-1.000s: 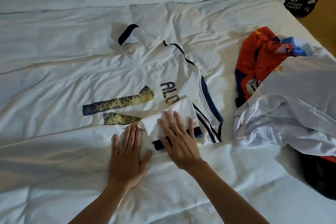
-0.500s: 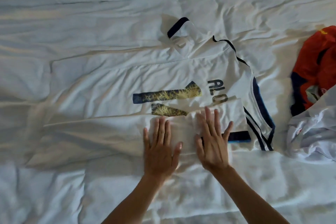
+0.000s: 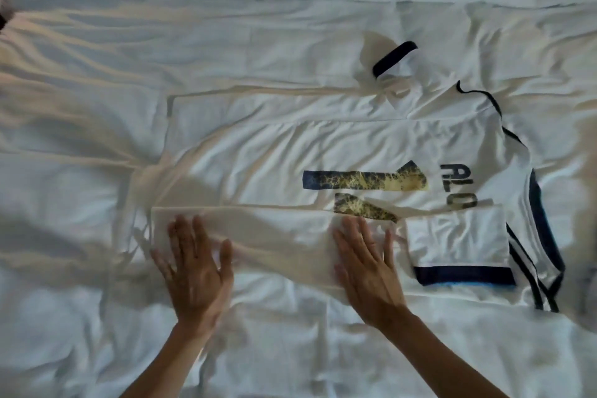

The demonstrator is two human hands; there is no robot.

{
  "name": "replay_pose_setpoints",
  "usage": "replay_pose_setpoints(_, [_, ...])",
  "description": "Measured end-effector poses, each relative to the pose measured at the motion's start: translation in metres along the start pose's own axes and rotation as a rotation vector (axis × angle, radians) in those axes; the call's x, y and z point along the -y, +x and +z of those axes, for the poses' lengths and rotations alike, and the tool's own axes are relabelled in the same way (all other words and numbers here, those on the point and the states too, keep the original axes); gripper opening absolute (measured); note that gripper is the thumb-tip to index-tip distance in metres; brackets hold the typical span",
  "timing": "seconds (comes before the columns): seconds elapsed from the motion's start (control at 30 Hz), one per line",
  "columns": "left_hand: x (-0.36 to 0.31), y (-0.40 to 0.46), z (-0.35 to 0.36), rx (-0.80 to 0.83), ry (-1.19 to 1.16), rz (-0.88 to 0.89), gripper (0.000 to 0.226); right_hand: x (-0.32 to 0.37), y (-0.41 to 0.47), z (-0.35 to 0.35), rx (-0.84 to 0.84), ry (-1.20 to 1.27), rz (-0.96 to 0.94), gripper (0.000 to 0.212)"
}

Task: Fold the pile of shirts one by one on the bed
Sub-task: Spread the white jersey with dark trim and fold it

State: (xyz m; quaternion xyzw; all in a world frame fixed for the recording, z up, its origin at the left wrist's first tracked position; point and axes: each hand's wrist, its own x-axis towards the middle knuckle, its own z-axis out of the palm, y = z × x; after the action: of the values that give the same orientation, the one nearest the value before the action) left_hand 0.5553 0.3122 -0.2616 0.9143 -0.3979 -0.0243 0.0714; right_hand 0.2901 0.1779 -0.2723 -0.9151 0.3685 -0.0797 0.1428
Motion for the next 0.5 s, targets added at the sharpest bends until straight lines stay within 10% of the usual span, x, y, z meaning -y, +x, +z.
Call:
replay_pose_setpoints(0.3, [-0.168, 0.121, -0.001, 0.000, -0.239, 0.435, 0.052, -0.102, 0.157, -0.088, -0.270, -0.033, 0.062, 0.038])
replay_pose_setpoints(0.5, [-0.224, 0.203, 0.000, 0.105, -0.084, 0.620, 0.047, -0.146, 0.271, -0.116, 0.040, -0.275, 0.158, 0.058])
